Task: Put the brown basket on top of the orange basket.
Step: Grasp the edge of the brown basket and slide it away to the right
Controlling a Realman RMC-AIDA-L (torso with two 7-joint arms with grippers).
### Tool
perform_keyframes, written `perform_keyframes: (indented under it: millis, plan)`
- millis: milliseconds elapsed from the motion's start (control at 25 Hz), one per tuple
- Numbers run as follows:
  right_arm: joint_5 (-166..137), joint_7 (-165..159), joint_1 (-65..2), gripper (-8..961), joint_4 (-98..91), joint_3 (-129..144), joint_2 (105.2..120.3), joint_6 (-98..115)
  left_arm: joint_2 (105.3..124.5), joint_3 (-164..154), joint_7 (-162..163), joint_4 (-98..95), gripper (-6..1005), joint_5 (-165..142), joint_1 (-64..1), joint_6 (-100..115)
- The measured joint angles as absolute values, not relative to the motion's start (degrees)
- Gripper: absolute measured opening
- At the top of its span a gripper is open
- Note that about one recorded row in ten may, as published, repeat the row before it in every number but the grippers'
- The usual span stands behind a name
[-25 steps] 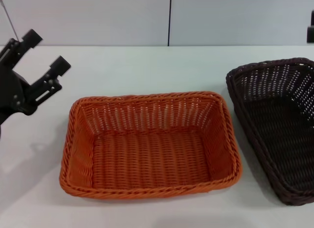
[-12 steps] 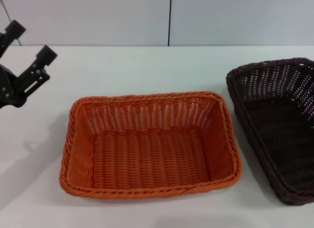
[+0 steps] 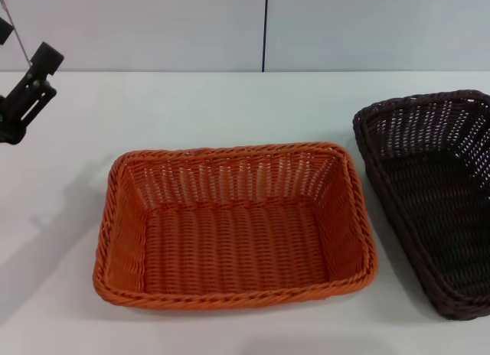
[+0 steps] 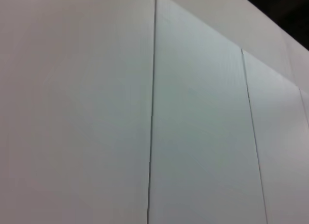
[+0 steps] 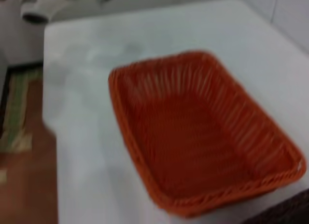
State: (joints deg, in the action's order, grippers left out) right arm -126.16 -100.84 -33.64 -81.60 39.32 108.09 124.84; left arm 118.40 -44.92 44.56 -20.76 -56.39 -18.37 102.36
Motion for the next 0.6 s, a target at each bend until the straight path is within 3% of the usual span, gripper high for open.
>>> perform_keyframes:
  millis: [600]
  plan:
    - [-135.6, -100.1, -33.9, 507, -79.5, 47.7, 108.43, 125.4, 118.34, -44.9, 44.9, -19.2, 840, -56.3, -19.9, 98.2]
